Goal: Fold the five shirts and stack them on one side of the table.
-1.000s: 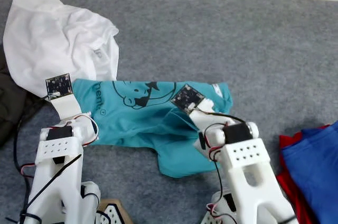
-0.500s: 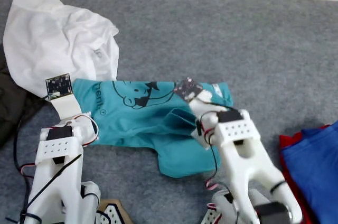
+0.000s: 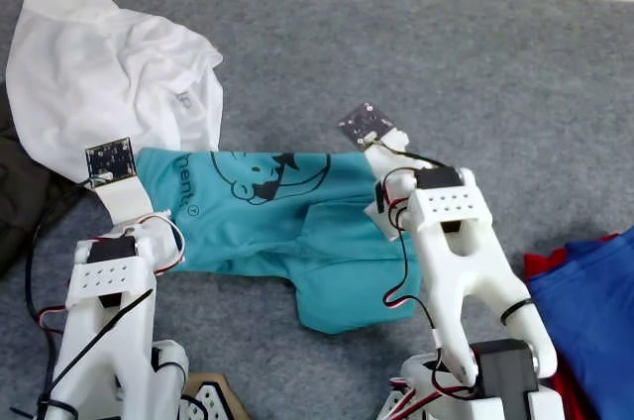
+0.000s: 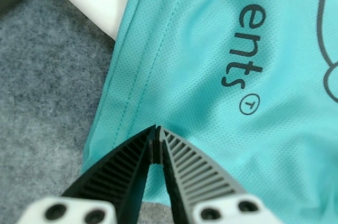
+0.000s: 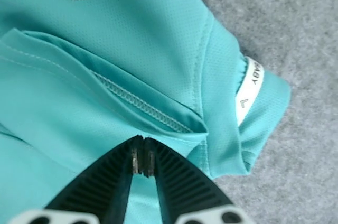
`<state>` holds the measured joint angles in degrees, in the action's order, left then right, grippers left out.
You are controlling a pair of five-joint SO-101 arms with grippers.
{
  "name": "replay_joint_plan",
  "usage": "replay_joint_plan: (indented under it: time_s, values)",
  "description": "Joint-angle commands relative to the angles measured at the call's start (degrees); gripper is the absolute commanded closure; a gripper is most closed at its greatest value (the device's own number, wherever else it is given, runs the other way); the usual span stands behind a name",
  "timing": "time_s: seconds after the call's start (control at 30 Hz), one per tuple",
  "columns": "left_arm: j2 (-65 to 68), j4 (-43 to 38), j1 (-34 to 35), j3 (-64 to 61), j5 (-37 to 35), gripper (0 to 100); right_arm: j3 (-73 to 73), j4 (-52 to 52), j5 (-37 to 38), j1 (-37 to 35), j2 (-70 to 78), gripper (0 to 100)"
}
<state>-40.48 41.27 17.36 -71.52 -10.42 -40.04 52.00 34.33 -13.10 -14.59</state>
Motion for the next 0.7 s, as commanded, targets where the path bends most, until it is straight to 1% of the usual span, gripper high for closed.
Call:
replay_joint_plan:
  time_s: [0.0, 0.23, 0.3, 0.4, 0.53, 0.57, 0.6, 0.67]
  values:
    - [-0.4, -0.7, -0.48, 0.22, -0.09, 99, 2.86, -1.19, -0.79, 0.31, 0.22, 99.1]
    - [-0.4, -0.7, -0.48, 0.13, -0.09, 99, 2.86, -6.73, -0.79, 0.66, 6.29, 99.1]
    - [-0.4, -0.79, -0.57, -0.22, -0.09, 99, 3.38, -6.64, -1.14, 0.66, 6.37, 99.1]
    - [-0.4, -0.79, -0.66, -0.22, -0.09, 99, 4.0, -2.24, -4.92, 0.66, 2.77, 99.1]
    - [-0.4, -0.79, -0.75, -0.22, -0.09, 99, 1.89, 5.67, -4.66, 0.31, -8.4, 99.1]
    - [-0.4, -0.79, -0.75, -0.22, -0.09, 99, 0.48, 7.25, -3.96, 0.31, -11.12, 99.1]
    - [-0.4, -0.79, -0.75, -0.22, -0.09, 99, -1.19, 9.27, -1.67, -0.22, -14.02, 98.6]
    - [-0.4, -0.79, -0.75, -0.22, -0.09, 99, -5.76, 15.34, 5.01, -3.12, -19.12, 97.8]
